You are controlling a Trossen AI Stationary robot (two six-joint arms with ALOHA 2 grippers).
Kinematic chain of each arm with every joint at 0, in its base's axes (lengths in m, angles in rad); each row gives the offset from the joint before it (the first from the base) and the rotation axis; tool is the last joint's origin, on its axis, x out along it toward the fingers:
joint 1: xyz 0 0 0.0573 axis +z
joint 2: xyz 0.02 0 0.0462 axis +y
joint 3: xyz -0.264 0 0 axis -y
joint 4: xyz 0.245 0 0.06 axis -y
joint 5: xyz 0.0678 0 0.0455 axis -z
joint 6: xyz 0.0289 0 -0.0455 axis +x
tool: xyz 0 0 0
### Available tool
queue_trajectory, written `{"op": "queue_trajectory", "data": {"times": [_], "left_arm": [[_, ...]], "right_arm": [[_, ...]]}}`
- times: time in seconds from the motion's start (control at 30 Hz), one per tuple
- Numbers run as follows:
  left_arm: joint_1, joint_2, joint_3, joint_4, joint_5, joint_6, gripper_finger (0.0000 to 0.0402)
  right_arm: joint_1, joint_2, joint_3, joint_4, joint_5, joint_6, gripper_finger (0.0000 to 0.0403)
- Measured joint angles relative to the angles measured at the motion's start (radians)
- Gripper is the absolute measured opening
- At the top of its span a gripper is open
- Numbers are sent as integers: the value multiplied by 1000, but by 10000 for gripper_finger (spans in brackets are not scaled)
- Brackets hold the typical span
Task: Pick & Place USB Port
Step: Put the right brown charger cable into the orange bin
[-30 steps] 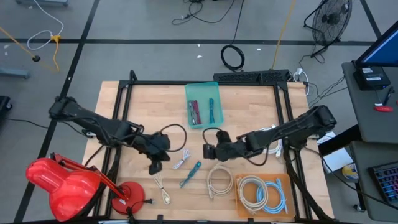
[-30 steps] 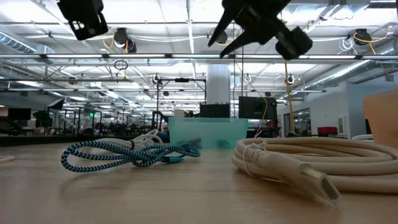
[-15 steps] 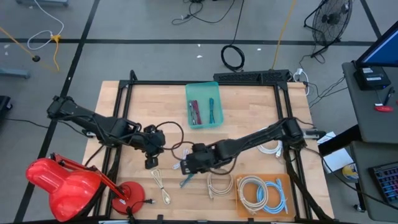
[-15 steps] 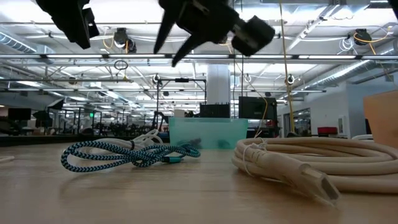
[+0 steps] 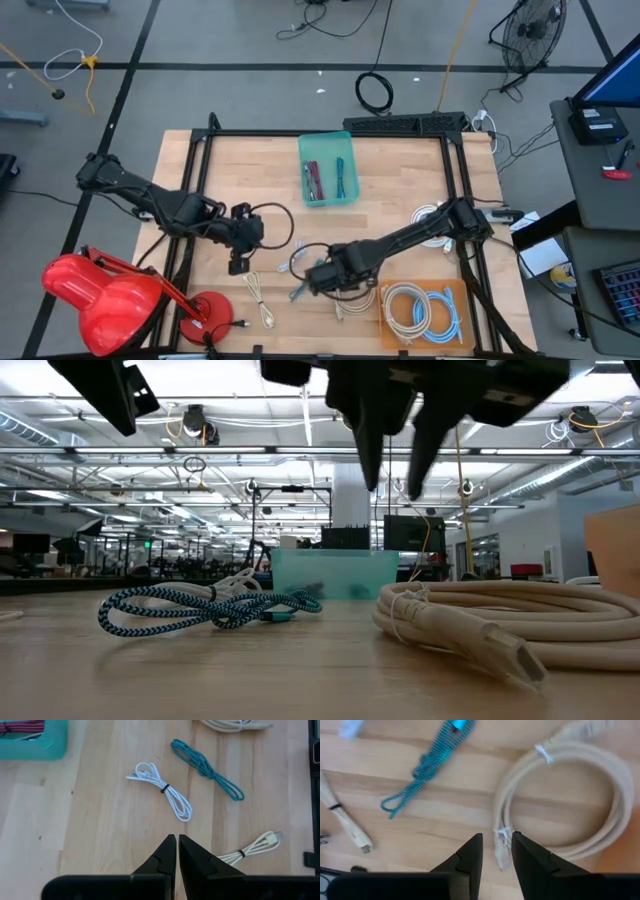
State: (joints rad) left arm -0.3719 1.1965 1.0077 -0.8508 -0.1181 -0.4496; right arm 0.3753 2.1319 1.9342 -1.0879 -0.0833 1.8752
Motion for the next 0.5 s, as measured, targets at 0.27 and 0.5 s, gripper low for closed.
{"op": "queue_trajectory", "data": {"times": [0.27, 0.5], "left_arm": [[-17, 0, 0, 1, -24, 11, 21], [-17, 0, 0, 1, -24, 10, 21]], "right_arm": [[13, -1, -101, 65, -34, 71, 152], [6, -1, -190, 203, -28, 85, 193]]}}
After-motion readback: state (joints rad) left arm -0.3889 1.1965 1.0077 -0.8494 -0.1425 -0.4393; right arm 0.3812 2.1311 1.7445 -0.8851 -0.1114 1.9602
